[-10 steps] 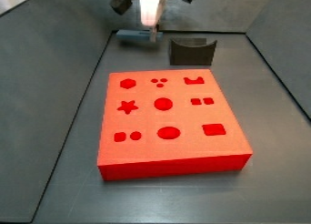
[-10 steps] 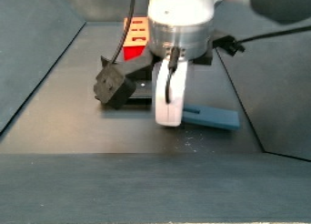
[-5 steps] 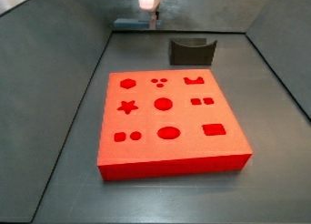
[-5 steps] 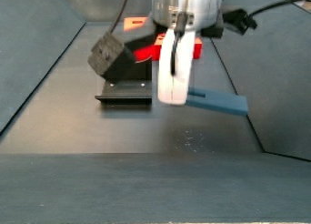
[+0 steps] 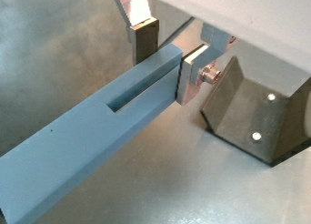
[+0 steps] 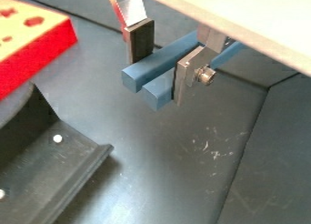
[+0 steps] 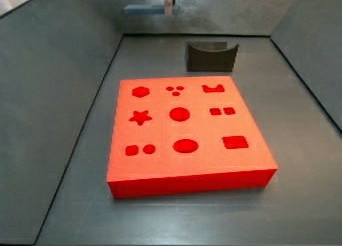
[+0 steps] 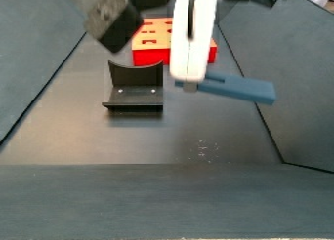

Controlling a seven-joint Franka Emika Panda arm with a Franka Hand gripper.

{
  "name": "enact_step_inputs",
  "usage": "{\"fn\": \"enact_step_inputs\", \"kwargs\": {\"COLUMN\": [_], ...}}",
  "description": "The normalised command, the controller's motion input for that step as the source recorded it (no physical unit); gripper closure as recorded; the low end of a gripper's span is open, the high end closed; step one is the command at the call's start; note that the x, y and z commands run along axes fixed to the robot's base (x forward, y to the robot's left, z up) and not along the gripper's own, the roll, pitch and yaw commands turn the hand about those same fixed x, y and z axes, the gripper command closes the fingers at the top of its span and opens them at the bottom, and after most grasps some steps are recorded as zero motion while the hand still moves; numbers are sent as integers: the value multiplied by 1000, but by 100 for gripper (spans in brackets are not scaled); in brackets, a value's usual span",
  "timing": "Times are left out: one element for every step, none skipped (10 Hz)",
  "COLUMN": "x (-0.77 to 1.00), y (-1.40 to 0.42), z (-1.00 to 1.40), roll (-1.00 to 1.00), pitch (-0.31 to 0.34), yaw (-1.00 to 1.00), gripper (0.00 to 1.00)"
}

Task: Pick up the double-square object. Move up. Place the double-square object on the fixture. Regrasp the double-square object. Move to above the board. Insert the double-square object.
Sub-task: Place the double-square object on the fixture.

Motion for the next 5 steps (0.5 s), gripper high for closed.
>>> {"fn": "enact_step_inputs", "kwargs": {"x": [-30,-25,-20,-14,-5], "y": [-10,-12,-6,-2,3], "z": [987,850,710,564,366], "roll": [79,74,67,59,50], "pitch": [89,89,86,88,95], "yaw": [18,17,13,10,9], "gripper": [100,100,100,100,100]}}
